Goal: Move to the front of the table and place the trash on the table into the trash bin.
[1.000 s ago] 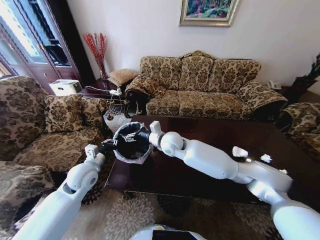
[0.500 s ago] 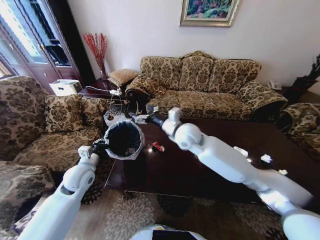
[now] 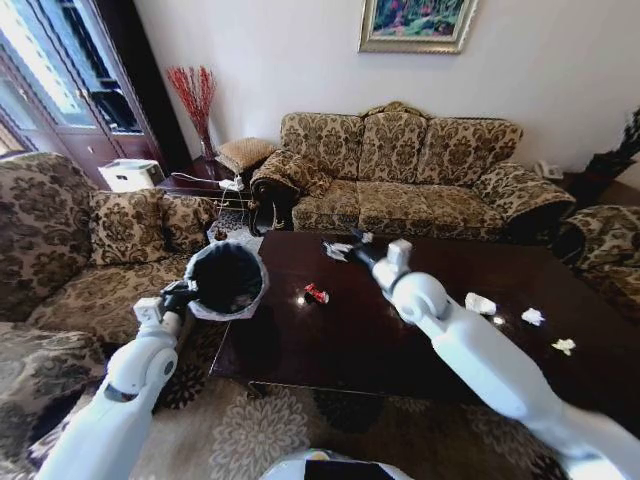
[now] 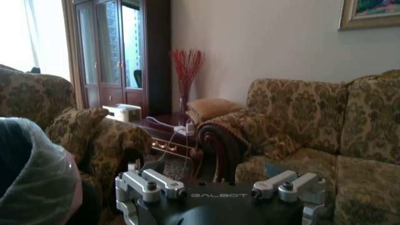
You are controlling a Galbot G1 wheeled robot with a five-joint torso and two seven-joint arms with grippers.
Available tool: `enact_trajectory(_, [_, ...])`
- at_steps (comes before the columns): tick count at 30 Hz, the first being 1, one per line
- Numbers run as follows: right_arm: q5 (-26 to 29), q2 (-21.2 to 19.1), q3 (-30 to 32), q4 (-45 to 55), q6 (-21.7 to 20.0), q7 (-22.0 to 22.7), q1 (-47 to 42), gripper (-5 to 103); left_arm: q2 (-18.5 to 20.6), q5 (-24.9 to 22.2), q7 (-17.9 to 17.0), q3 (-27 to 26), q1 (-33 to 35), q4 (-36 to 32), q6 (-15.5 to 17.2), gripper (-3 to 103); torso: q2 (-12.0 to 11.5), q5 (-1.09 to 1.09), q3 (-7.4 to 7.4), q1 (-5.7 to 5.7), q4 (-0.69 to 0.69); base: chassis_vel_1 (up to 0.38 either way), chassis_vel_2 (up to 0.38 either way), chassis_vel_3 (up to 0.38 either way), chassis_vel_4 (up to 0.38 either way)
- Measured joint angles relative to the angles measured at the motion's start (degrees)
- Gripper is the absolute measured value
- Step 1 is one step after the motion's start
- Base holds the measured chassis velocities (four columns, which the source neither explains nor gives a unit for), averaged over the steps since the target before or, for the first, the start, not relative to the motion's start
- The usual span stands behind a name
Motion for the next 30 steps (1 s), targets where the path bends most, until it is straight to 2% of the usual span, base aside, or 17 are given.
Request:
enact_trajectory(4, [-2.0,-0.2,1.2,0.8,1.2,0.5,-4.6,100,-1.3,0.9,-0.4,-0.3,1.6,-1.6,-0.2,0,0.0,-0.02,0.00,0.00,-0.01,0.000,0.000,0.000,0.000])
enact_trajectory(15, [-2.8,1.2,0.9,0.6,1.3,1.5,-6.5,100,-2.5,1.4,-1.0,-2.9,5.4,-5.3,-0.2,0,0.0,-0.02,0.00,0.00,0.02,0.000,0.000,0.000,0.000])
enact_trajectory(30, [-4.5,0.3,2.6,2.2,1.2,1.8,-12.1,100,-3.6,1.9,-1.2,-2.6,6.3,-7.3,-0.3,0,0.0,-0.02,0.01,0.01,0.02,-0.014,0.108,0.108,-0.010])
